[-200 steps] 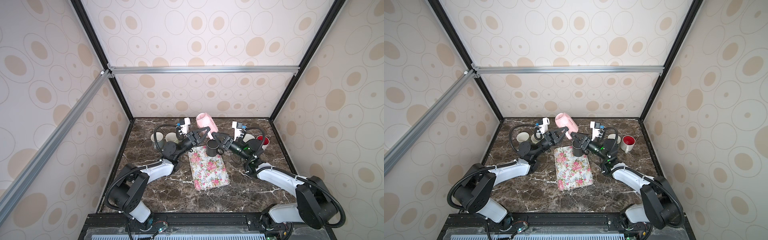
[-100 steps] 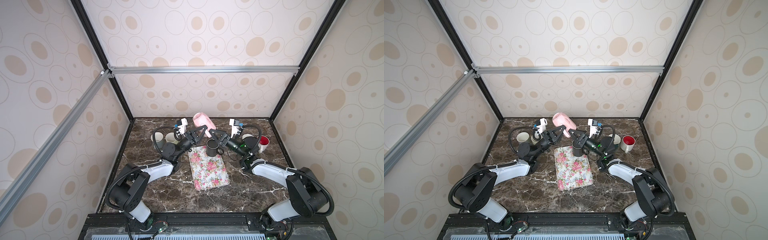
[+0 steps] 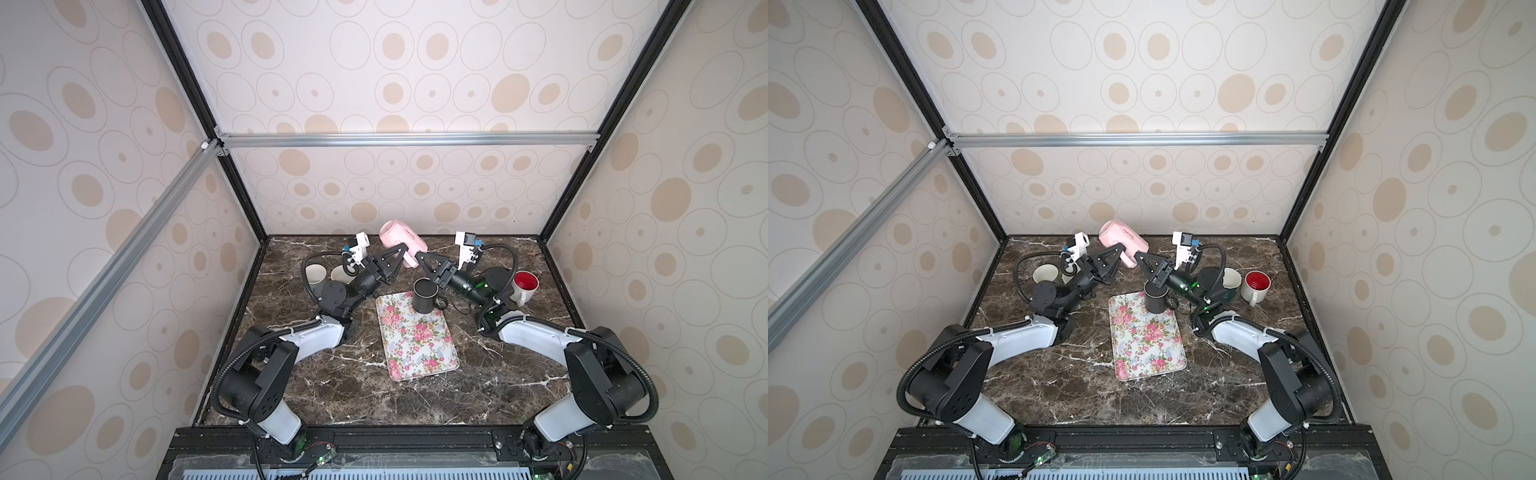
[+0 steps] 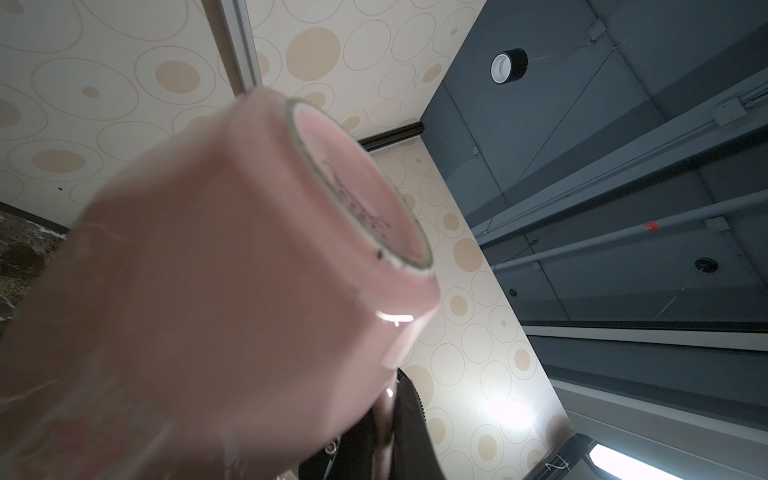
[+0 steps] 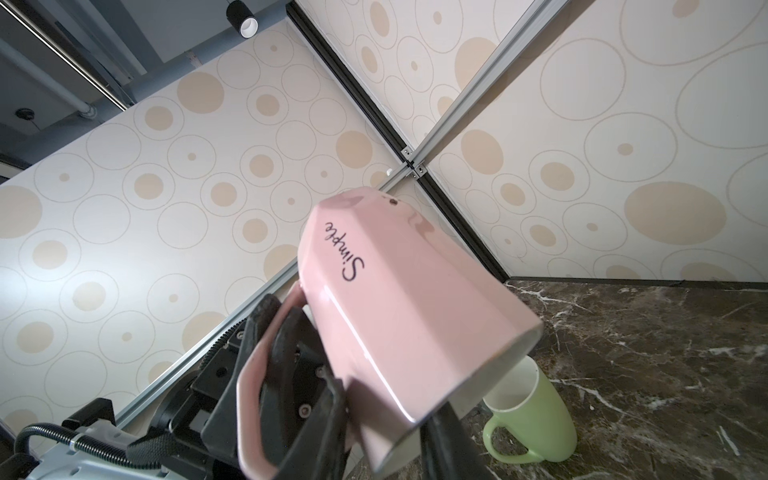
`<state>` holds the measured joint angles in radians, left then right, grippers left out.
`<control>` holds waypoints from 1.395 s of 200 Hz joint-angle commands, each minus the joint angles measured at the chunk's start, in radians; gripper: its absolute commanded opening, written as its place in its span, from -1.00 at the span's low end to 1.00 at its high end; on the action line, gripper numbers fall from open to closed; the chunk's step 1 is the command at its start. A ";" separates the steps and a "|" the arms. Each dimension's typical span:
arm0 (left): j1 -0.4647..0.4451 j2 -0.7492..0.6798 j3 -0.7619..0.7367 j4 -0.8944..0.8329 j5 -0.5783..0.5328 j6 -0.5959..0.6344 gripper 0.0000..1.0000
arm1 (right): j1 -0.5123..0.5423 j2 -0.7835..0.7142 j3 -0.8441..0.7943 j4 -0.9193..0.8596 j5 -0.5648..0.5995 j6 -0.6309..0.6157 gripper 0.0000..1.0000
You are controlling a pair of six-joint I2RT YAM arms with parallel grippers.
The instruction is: Turn the mug right side up
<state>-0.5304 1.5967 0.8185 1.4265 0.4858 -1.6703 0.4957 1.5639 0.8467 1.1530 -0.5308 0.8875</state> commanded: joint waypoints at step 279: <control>0.073 0.175 -0.033 0.071 0.235 -0.159 0.96 | 0.025 -0.014 0.068 0.078 0.031 -0.042 -1.00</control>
<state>-0.4553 1.7454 0.7956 1.5372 0.6628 -1.8423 0.4904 1.6192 0.8913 1.0702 -0.4854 0.8719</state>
